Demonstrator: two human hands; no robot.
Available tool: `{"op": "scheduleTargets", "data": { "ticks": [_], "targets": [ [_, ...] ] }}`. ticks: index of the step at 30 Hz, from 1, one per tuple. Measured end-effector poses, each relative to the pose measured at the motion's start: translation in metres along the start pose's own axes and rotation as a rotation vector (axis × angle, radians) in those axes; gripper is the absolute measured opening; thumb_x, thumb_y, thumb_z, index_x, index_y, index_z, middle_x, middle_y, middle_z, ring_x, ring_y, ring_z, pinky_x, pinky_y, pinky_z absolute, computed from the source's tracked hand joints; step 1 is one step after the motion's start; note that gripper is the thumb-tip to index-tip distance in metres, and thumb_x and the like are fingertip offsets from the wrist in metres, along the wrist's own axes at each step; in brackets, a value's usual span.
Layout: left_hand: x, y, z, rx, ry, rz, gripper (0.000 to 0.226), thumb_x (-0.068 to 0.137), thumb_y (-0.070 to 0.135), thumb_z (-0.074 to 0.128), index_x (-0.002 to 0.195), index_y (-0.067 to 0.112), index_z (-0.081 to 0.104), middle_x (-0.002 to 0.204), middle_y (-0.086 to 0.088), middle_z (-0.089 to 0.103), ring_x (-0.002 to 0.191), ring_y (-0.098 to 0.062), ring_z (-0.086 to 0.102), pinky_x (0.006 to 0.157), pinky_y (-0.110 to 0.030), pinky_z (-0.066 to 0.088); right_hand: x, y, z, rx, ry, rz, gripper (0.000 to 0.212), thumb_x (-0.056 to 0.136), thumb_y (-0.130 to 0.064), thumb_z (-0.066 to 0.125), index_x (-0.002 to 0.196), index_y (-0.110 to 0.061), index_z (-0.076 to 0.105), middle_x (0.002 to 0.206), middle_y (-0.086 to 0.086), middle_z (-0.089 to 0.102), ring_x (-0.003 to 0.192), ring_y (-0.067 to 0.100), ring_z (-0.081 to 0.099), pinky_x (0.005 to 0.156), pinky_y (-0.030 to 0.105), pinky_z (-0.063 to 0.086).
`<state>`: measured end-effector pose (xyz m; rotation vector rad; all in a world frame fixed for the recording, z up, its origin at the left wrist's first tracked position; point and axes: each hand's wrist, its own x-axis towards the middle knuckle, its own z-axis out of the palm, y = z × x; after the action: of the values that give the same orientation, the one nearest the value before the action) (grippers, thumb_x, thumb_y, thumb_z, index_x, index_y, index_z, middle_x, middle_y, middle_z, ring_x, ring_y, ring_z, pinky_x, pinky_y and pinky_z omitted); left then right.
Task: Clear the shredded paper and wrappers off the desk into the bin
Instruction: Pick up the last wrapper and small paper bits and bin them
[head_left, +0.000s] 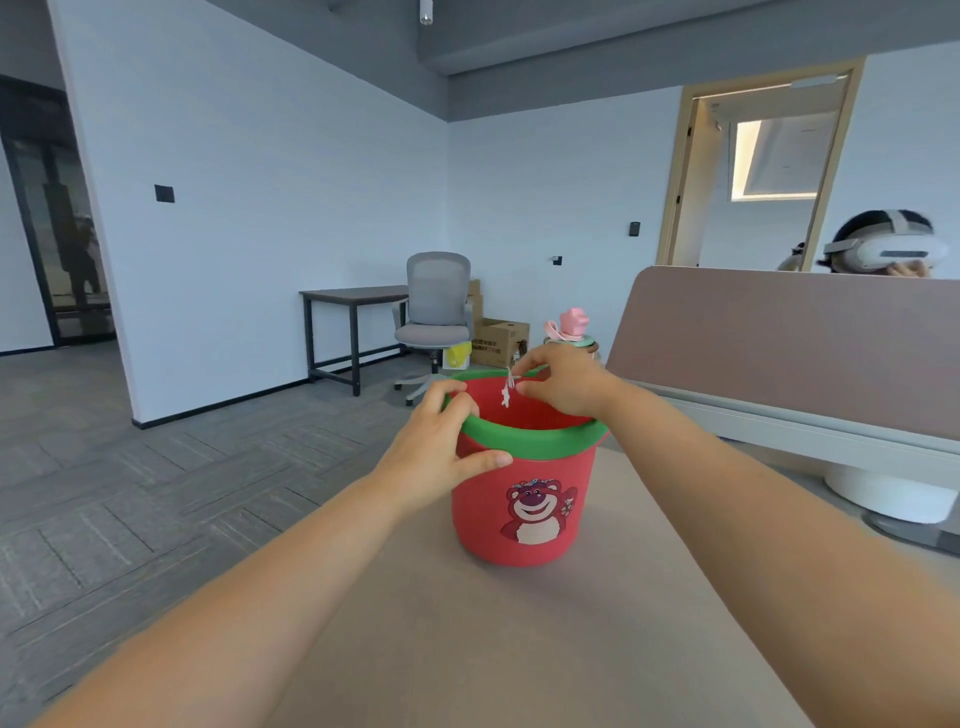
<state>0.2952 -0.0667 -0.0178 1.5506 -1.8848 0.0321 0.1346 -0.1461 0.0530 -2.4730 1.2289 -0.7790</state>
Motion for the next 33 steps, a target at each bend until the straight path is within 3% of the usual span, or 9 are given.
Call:
{"op": "scheduleTargets", "data": {
  "ticks": [3,4,8,12,17,22,28,31,33],
  "targets": [
    [0.006,0.018,0.013,-0.044,-0.007,0.019,0.053,0.076,0.049,0.066,0.111,0.014,0.046,0.132,0.001,0.031,0.121,-0.015,0.040,0.094,-0.027,0.036,-0.019,0.015,-0.017,0.037,0.089,0.017,0.006,0.086,-0.013,0.060,0.085,-0.010,0.066,0.066,-0.001,0.061,0.056,0.009,0.057,0.056,0.023,0.048],
    [0.008,0.025,0.018,-0.059,-0.014,0.027,0.053,0.076,0.049,0.066,0.111,0.014,0.046,0.132,0.001,0.032,0.120,-0.015,0.041,0.093,-0.026,0.036,-0.023,0.021,-0.022,0.013,0.138,0.015,0.011,0.086,-0.018,0.061,0.081,-0.009,0.065,0.061,0.000,0.058,0.050,0.010,0.054,0.055,0.024,0.046],
    [0.013,0.056,0.038,-0.105,-0.039,0.091,0.053,0.075,0.047,0.067,0.110,0.012,0.048,0.128,0.000,0.034,0.119,-0.014,0.042,0.088,-0.022,0.032,-0.037,0.043,-0.038,-0.078,0.264,0.055,0.038,0.090,-0.031,0.054,0.068,-0.001,0.060,0.069,0.014,0.058,0.066,0.027,0.052,0.065,0.034,0.042],
    [0.015,0.078,0.053,-0.147,-0.030,0.139,0.053,0.073,0.047,0.069,0.107,0.011,0.049,0.125,-0.001,0.037,0.120,-0.016,0.043,0.093,-0.027,0.037,-0.056,0.059,-0.057,-0.154,0.159,0.172,0.040,0.089,-0.033,0.056,0.054,-0.012,0.052,0.056,0.000,0.049,0.054,0.012,0.043,0.050,0.024,0.032],
    [0.018,0.094,0.062,-0.168,-0.036,0.150,0.052,0.073,0.047,0.069,0.106,0.012,0.050,0.123,0.000,0.038,0.115,-0.014,0.045,0.092,-0.026,0.038,-0.076,0.073,-0.076,-0.033,0.166,0.174,0.003,0.076,-0.009,0.071,0.079,-0.009,0.071,0.081,0.003,0.066,0.070,0.011,0.057,0.072,0.022,0.044],
    [0.021,0.103,0.070,-0.164,-0.018,0.161,0.052,0.073,0.048,0.069,0.106,0.014,0.049,0.114,0.006,0.035,0.105,-0.011,0.046,0.086,-0.024,0.038,-0.090,0.083,-0.082,-0.001,0.228,0.184,0.007,0.077,-0.018,0.072,0.077,-0.011,0.071,0.065,-0.004,0.064,0.060,0.008,0.056,0.058,0.016,0.046],
    [0.026,0.110,0.076,-0.182,-0.022,0.139,0.043,0.074,0.047,0.068,0.097,0.021,0.043,0.114,0.007,0.033,0.107,-0.011,0.045,0.086,-0.021,0.033,-0.107,0.096,-0.078,0.008,0.338,0.160,0.026,0.091,-0.024,0.053,0.112,-0.013,0.064,0.112,0.003,0.067,0.096,0.014,0.056,0.085,0.022,0.040],
    [0.034,0.115,0.077,-0.138,-0.066,0.063,0.046,0.075,0.050,0.066,0.102,0.020,0.045,0.128,0.002,0.033,0.126,-0.019,0.038,0.096,-0.031,0.033,-0.128,0.107,-0.084,0.039,0.427,0.168,0.023,0.088,-0.017,0.056,0.109,-0.012,0.063,0.111,0.004,0.066,0.099,0.019,0.059,0.084,0.020,0.041],
    [0.035,0.126,0.078,-0.006,-0.025,0.025,0.055,0.074,0.057,0.061,0.113,0.022,0.045,0.144,-0.001,0.027,0.142,-0.027,0.016,0.109,-0.051,0.021,-0.147,0.120,-0.089,0.034,0.473,0.174,0.019,0.088,-0.013,0.056,0.105,-0.012,0.065,0.109,0.004,0.067,0.096,0.018,0.059,0.074,0.009,0.040]
  ]
}}
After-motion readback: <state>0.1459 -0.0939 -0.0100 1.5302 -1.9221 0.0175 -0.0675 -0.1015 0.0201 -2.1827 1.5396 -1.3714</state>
